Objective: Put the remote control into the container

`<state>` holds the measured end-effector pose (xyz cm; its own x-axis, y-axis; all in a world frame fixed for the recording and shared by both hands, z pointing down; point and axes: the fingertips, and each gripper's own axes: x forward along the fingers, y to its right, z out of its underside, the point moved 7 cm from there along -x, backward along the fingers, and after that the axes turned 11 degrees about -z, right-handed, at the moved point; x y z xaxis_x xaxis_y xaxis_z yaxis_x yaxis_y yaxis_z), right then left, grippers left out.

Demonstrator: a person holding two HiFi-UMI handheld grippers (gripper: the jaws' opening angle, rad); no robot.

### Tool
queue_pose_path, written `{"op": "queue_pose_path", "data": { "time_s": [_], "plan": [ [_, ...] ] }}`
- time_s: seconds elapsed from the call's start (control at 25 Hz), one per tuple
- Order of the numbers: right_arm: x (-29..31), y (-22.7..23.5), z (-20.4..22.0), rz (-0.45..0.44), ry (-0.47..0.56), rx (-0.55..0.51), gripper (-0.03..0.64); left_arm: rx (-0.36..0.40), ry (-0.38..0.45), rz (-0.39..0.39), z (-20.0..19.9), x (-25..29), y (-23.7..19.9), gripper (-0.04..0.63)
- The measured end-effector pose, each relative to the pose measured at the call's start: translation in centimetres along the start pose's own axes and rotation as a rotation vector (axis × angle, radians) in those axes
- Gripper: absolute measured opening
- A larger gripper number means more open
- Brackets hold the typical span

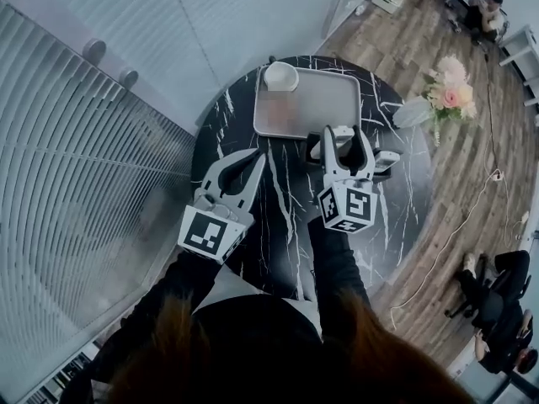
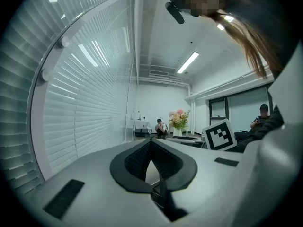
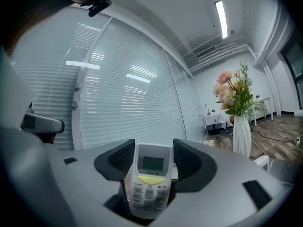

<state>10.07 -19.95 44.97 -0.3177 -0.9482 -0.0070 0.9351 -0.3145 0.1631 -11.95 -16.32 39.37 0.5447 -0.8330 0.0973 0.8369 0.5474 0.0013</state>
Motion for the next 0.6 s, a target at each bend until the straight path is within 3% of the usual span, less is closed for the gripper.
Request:
{"op": "queue_pose_path", "data": {
  "time_s": [0.6],
  "plan": [
    [0.1, -0.7, 2.2, 0.066, -0.015, -0.083, 0.252, -0.025, -0.018, 0.021, 0.7, 0.3, -1.0, -0.003]
  ]
}}
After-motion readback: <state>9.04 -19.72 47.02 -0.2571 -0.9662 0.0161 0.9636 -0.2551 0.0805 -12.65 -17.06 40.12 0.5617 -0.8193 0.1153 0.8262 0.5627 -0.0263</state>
